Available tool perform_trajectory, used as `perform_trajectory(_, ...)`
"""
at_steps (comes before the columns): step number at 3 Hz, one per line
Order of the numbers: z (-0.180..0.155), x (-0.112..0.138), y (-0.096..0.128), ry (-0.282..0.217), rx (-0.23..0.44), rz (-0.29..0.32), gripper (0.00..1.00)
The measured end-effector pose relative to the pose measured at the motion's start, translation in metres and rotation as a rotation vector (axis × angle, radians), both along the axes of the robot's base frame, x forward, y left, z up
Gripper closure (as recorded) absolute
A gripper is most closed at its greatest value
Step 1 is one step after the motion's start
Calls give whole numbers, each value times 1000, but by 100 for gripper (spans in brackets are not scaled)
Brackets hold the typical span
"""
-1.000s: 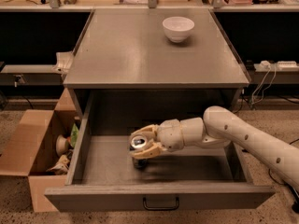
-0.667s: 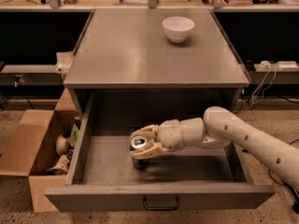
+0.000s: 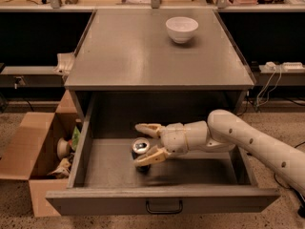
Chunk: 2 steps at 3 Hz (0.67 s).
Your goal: Place redbull can into top drawer
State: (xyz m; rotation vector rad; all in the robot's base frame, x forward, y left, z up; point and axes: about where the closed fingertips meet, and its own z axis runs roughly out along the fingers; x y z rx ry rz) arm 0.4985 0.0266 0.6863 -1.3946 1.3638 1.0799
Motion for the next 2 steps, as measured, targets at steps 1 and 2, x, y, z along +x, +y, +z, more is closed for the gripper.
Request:
perform_trajectory(1,24,-2,-15,-35,36,-5,0)
perform_trajectory(2,77,-4,-42,-120,33,-27,0)
